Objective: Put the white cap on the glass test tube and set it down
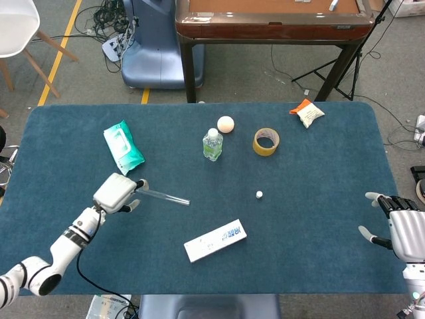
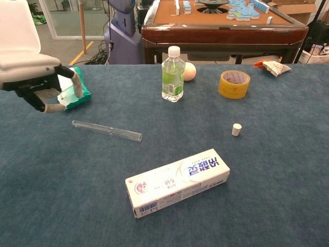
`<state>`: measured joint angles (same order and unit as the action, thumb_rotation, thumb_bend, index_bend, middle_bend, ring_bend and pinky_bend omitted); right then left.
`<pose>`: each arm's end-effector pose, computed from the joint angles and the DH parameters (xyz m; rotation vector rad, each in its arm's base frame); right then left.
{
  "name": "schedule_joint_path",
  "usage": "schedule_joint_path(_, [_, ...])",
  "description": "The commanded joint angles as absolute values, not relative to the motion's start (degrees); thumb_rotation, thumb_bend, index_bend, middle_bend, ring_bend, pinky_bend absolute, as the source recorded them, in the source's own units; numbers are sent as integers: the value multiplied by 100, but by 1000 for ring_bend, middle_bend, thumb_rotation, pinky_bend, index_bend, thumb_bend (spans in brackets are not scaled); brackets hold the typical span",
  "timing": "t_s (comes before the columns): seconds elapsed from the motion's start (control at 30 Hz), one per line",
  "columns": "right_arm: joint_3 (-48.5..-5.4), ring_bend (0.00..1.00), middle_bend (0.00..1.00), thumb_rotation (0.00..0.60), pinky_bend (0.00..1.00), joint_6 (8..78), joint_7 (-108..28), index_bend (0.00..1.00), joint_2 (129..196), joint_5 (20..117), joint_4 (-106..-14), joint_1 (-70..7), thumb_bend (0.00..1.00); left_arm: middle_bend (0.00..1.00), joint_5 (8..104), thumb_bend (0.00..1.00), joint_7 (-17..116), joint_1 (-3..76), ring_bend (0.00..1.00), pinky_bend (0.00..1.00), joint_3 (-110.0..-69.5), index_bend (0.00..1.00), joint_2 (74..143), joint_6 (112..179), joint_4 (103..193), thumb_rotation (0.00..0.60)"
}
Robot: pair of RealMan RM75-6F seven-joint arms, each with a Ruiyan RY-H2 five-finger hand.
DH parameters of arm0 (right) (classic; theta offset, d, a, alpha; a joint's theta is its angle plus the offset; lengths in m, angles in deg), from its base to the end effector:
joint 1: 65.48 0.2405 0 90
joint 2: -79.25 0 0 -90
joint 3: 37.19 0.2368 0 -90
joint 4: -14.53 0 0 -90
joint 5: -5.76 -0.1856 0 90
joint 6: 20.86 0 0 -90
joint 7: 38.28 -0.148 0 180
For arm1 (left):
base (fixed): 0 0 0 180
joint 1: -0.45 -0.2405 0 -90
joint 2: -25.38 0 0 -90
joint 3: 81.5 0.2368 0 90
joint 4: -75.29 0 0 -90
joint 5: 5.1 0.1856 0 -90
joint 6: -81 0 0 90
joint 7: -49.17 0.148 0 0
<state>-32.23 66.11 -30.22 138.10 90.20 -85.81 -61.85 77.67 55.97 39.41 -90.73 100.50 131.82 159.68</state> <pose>-0.2669 -0.1805 0.1988 1.3515 -0.8070 0.8538 -0.1616 0.3321 0.0660 -2.0042 -0.7498 -0.8941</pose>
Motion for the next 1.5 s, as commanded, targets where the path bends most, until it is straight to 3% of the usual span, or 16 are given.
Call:
schedule_joint_path(0.03, [-3222,337,429,600,328,6593,-3033,309,13813,8999,-8569,-6185,57,965,7484,340,5777,4287,872,1000,-9153,408,10387,12760,15650,600])
schedule_joint_path(0.6, [-3231,360,430,600,329,6525,-3156,309,13817,8871,-8462,-6227,58,979,6437,340,6655,5025,887,1000,-9120,377,11453,12027,14609,600])
schedule_joint_path(1.5, [-3269,364,430,600,329,6555,-3291,310,13799,8828,-8382,-6338,58,997,5878,339,6964,5100,900,1000,-8938,442,11977,12282,14219,600])
